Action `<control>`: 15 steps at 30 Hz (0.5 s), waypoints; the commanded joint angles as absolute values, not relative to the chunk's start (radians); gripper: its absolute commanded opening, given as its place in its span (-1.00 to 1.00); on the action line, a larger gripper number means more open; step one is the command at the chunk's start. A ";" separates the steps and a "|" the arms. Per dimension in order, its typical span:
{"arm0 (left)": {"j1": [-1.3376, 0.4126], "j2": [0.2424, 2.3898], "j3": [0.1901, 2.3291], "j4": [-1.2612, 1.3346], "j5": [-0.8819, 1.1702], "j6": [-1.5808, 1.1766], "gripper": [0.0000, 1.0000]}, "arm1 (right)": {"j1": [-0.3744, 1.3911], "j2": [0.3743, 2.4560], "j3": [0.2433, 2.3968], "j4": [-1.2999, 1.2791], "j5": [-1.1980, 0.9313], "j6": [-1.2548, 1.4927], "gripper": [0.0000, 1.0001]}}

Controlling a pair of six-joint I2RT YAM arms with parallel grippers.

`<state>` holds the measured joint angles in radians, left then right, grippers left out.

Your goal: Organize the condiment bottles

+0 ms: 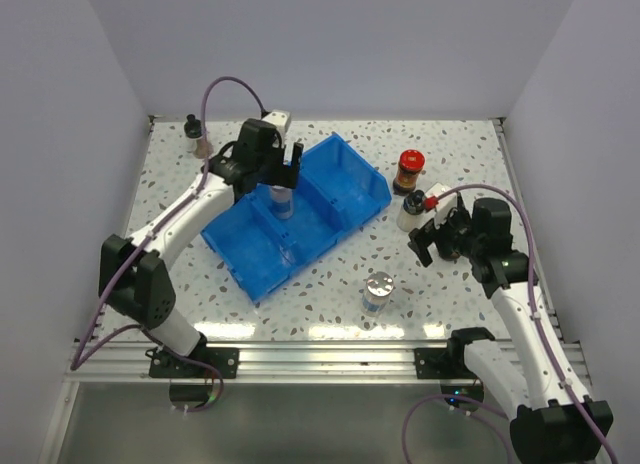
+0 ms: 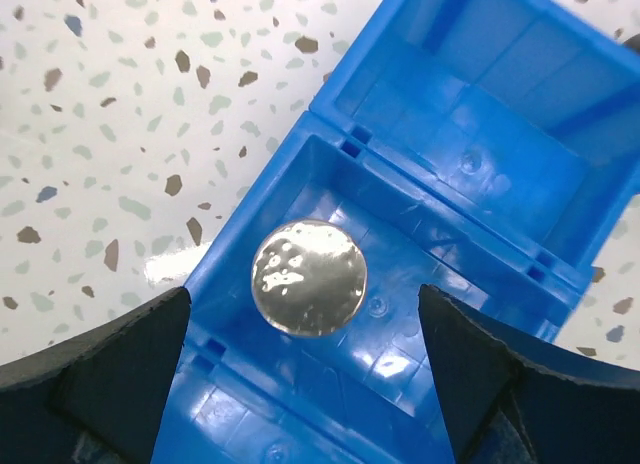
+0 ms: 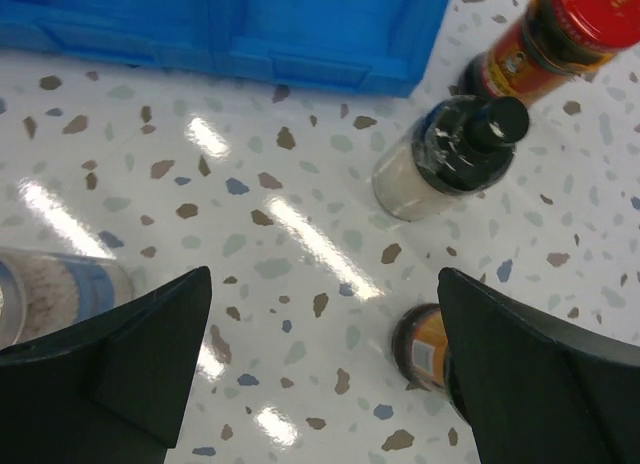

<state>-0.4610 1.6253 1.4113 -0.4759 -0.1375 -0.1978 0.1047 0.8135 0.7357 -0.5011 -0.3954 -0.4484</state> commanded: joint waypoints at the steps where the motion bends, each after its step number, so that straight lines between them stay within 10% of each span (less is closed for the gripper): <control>1: -0.465 1.441 1.358 -0.396 -0.159 -0.170 1.00 | 0.109 0.782 0.776 -0.583 -0.622 -0.585 0.97; 6: -0.462 1.121 1.151 -0.298 -0.227 -0.098 1.00 | 0.110 0.822 0.853 -0.961 -0.980 -1.095 0.97; 15: -0.457 0.600 0.743 -0.235 -0.400 -0.097 1.00 | 0.190 0.995 0.953 -1.308 -0.947 -1.462 0.97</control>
<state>-0.4603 0.6769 0.8143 -0.2768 -0.3279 -0.1097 0.1562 0.9794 0.9051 -1.1339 -0.9092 -1.2766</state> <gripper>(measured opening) 0.997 0.986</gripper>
